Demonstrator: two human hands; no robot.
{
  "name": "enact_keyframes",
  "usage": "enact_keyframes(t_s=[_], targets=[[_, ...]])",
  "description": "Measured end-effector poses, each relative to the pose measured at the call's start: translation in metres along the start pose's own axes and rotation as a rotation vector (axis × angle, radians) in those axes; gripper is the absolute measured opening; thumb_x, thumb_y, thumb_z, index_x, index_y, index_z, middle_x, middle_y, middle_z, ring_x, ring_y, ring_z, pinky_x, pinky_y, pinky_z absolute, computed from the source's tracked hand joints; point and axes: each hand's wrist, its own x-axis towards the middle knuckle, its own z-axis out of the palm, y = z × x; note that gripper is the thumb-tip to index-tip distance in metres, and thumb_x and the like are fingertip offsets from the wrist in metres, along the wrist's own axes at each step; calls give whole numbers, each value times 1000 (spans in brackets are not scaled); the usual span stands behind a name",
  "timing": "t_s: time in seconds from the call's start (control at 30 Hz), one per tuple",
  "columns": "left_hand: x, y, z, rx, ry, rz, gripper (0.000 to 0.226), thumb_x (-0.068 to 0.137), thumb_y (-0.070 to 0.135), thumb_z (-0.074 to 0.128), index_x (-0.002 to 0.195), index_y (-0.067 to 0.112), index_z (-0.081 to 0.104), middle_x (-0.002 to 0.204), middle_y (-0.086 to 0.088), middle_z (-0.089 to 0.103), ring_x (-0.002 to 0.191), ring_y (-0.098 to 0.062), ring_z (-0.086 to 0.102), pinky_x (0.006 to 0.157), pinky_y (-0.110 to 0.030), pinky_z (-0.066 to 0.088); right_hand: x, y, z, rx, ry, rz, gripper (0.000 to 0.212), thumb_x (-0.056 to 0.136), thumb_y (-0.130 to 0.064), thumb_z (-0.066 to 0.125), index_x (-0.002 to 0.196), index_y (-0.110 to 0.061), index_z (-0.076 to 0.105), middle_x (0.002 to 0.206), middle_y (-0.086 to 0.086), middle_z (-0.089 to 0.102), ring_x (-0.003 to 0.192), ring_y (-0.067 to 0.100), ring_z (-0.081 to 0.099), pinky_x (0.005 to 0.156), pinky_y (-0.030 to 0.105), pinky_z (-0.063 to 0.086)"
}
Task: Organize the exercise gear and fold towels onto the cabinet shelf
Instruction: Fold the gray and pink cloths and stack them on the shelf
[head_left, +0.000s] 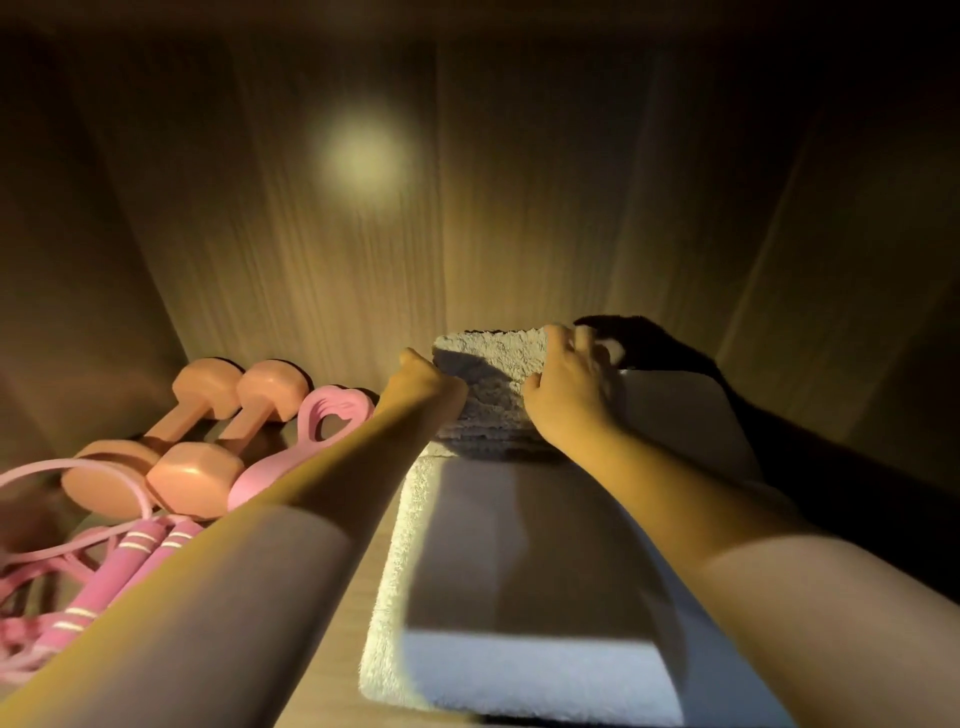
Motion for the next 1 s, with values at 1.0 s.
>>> enact_keyframes(t_s=[1.0], targets=[[-7,-4,4,746,-134,425,70,100,57,16,156,19,-2,163,2,-8,150,-18,-5,118,-54,1,14,11,27,-160,-512,-171,64,104,-49,17,155,-17,-3,162,1,-13,149,20,-12,116,60,-3]])
